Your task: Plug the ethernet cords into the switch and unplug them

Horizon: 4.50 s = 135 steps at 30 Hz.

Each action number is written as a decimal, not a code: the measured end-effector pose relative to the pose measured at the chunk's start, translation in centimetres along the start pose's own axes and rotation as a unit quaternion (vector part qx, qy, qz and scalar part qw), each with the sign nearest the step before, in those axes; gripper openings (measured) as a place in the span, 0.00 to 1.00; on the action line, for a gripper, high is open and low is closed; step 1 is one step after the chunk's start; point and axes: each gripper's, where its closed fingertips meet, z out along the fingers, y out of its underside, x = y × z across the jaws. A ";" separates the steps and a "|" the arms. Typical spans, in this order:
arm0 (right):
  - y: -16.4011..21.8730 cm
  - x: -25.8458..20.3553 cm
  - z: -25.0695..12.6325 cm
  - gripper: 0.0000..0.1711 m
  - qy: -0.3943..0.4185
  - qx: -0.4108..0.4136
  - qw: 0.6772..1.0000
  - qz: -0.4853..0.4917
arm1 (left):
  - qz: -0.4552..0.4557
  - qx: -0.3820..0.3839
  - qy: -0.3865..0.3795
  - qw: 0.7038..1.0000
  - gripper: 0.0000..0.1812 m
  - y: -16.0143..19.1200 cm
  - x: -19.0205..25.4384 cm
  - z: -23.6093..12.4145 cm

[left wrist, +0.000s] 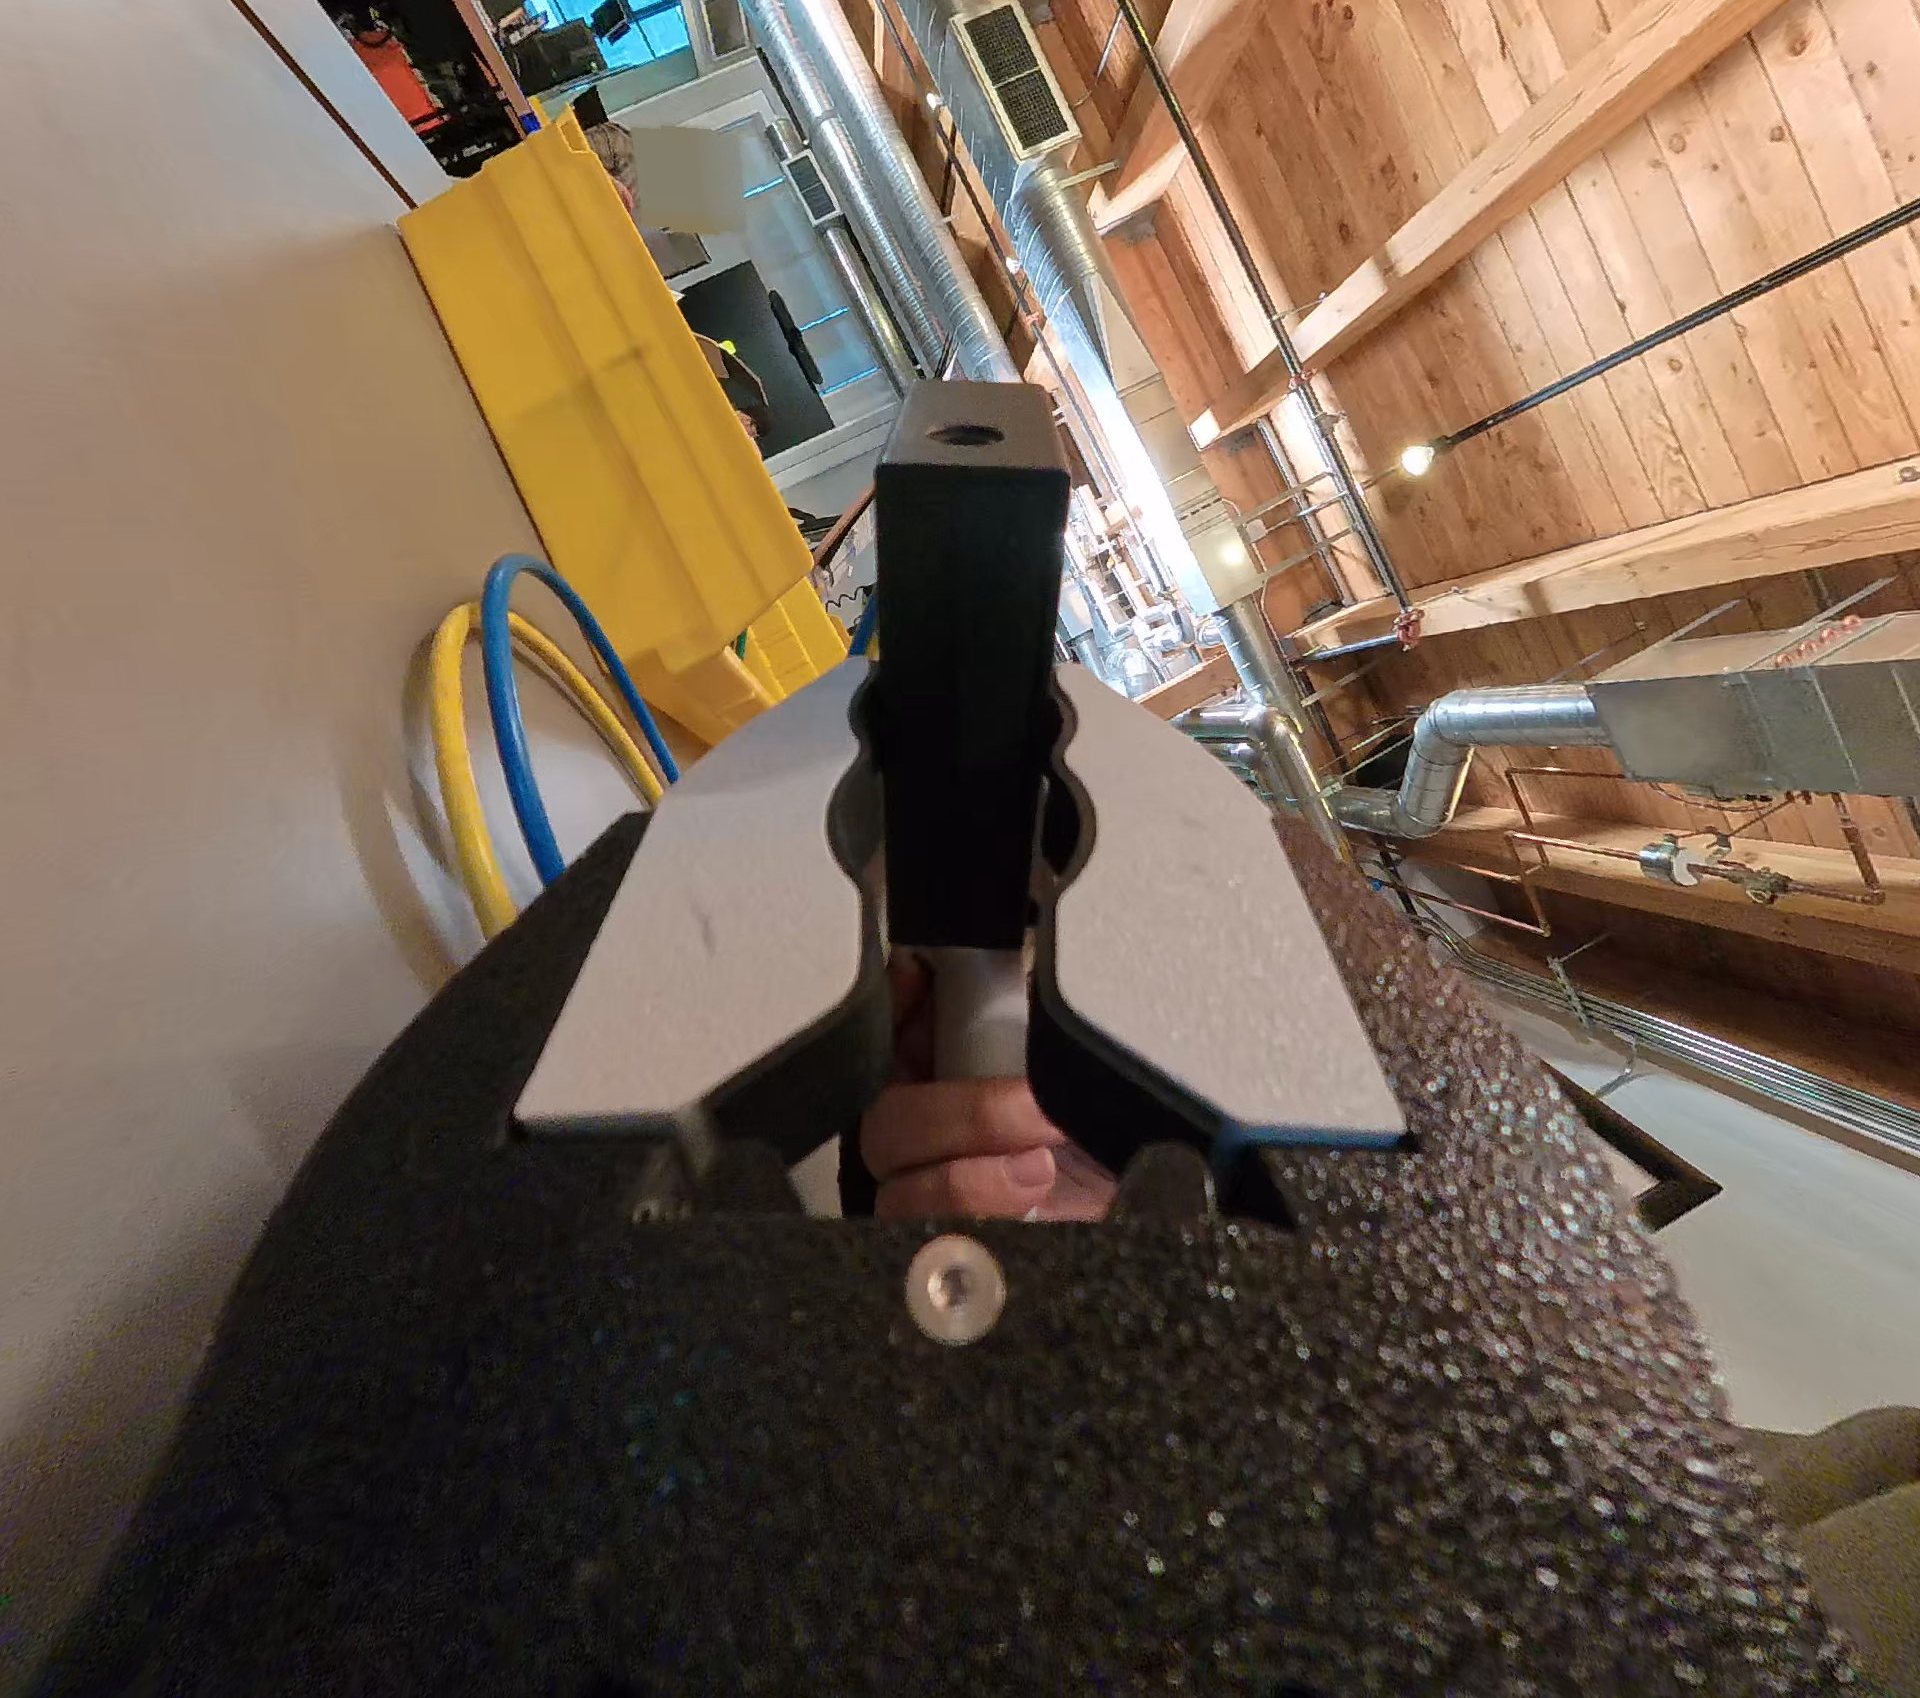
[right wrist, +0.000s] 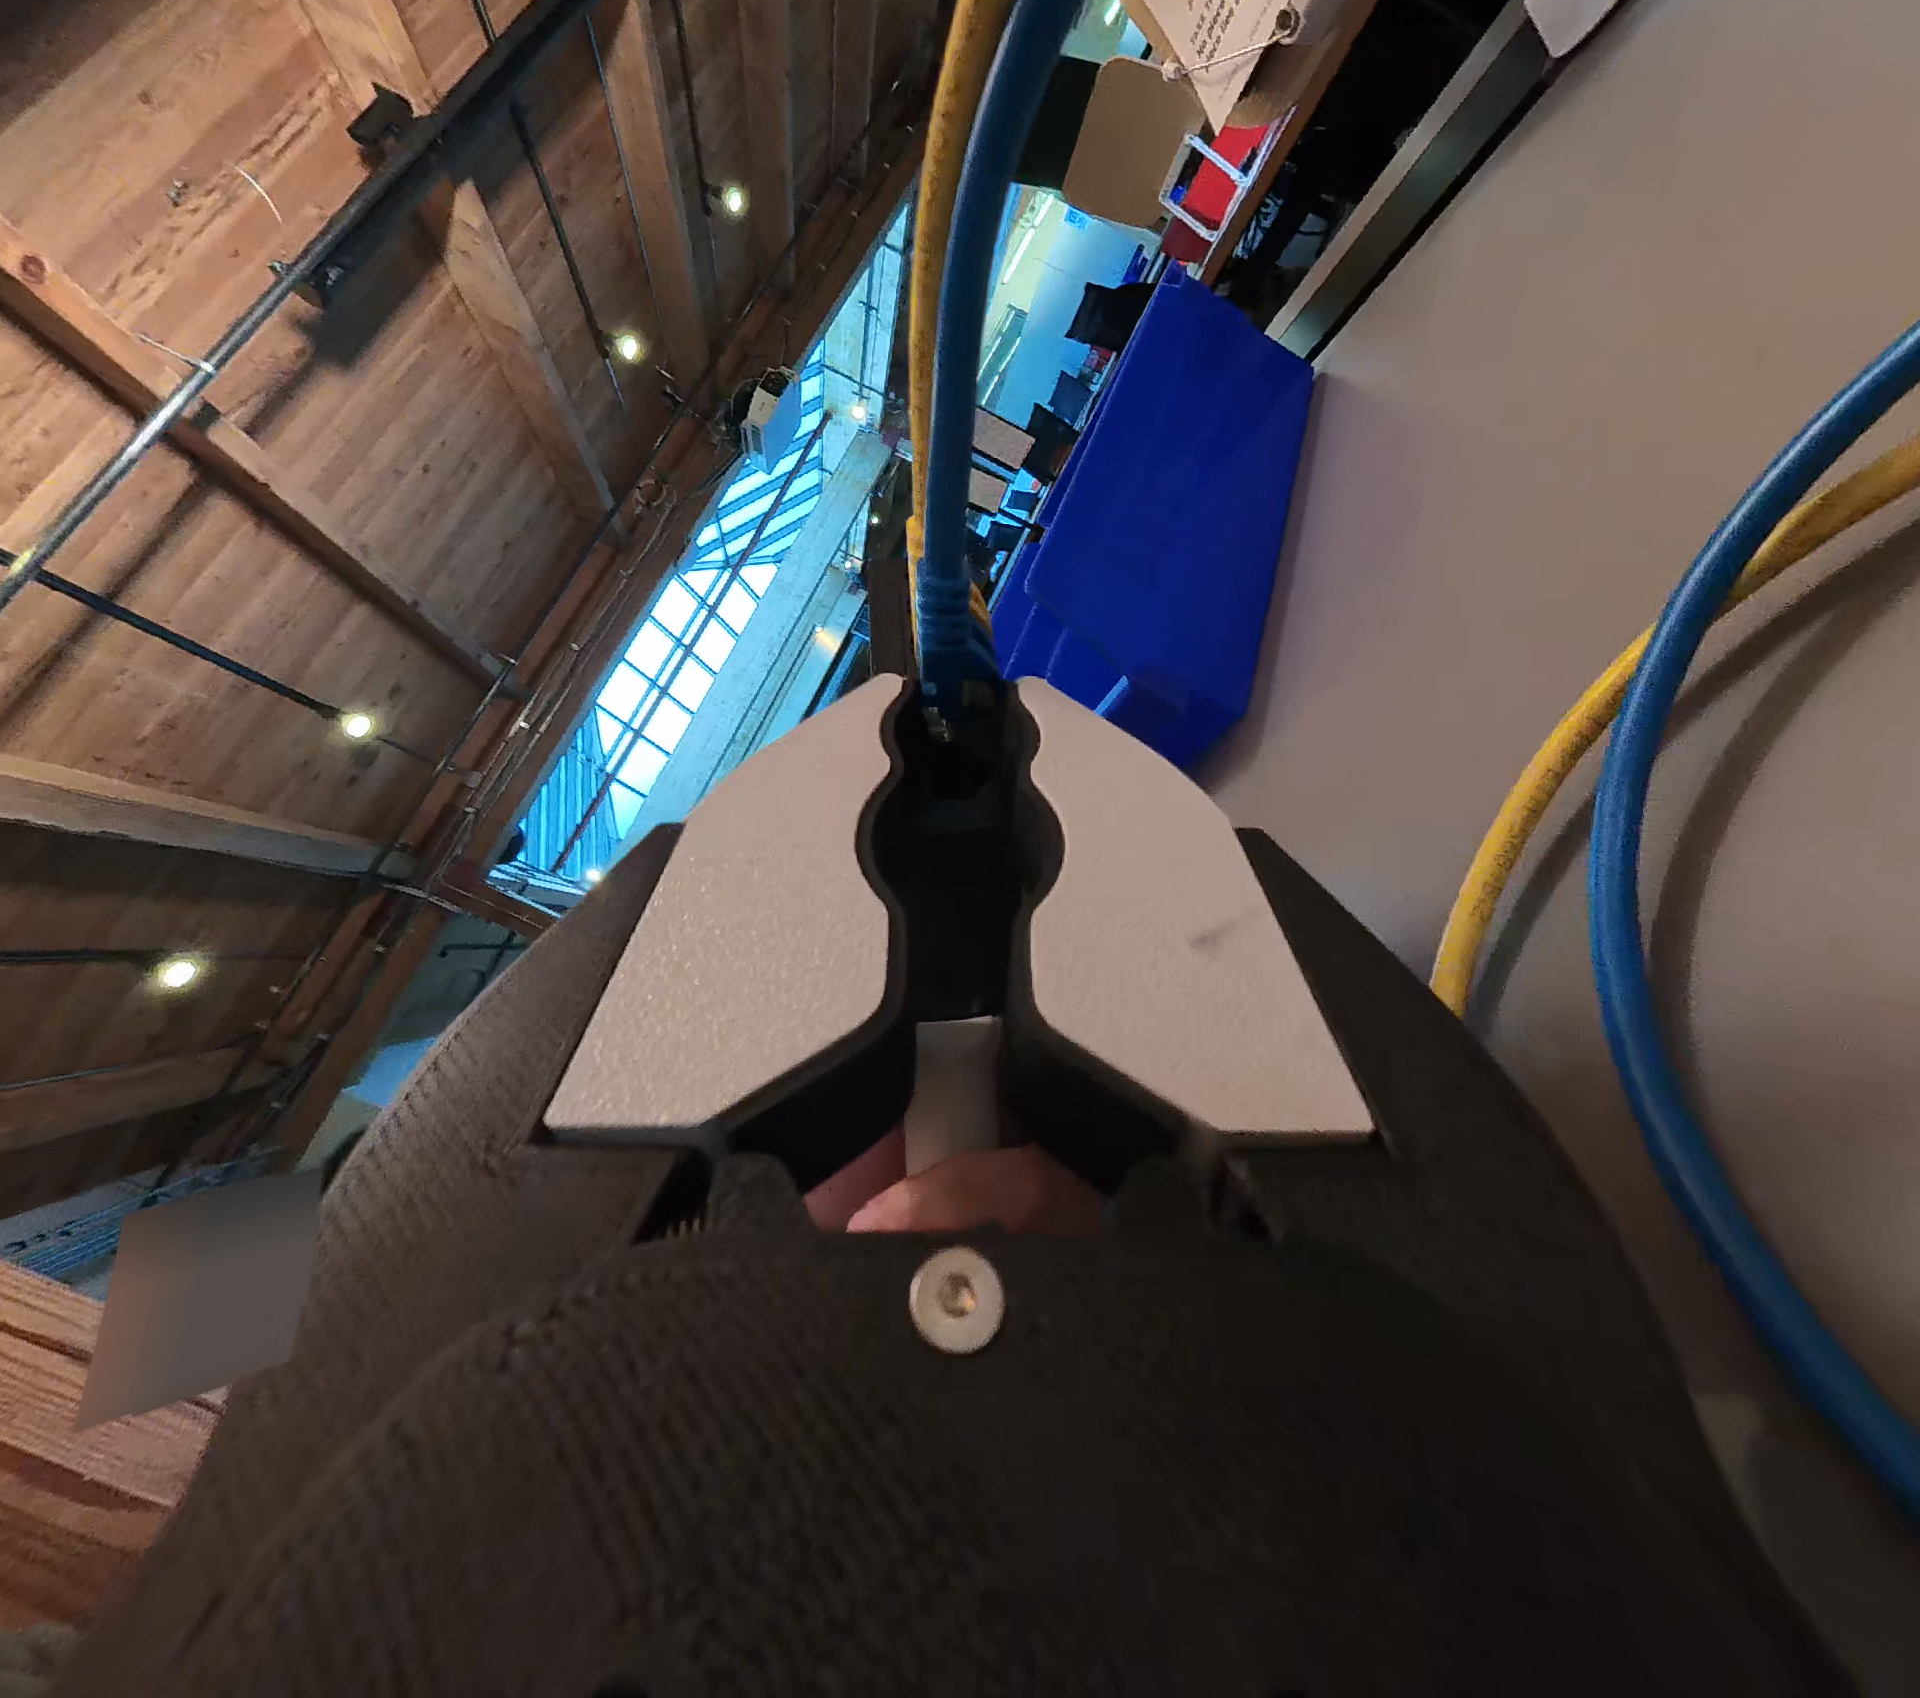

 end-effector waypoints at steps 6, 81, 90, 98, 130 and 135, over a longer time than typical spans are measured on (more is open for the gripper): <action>0.1 0.3 -0.1 0.08 0.008 -0.012 0.999 -0.042 | 0.000 0.000 0.000 1.000 0.15 0.1 -0.2 0.0; -0.2 -1.6 0.7 0.08 -0.032 -0.049 0.987 -0.152 | -0.079 -0.043 0.070 0.993 0.15 0.2 1.1 -0.1; -0.1 -2.6 1.0 0.08 -0.036 -0.075 0.977 -0.194 | -0.046 -0.044 0.086 0.994 0.15 -0.1 1.9 -0.2; -0.2 -3.1 0.8 0.08 -0.073 -0.050 0.985 -0.145 | 0.077 -0.044 0.053 0.995 0.15 -0.1 2.1 -0.2; 0.1 1.4 -0.5 0.10 0.008 0.063 0.997 0.033 | -0.090 -0.089 -0.064 0.990 0.15 0.6 -0.8 -0.7; 0.2 1.6 -0.5 0.08 0.014 0.049 0.998 0.029 | -0.082 -0.092 -0.066 0.990 0.14 0.7 -1.1 -0.7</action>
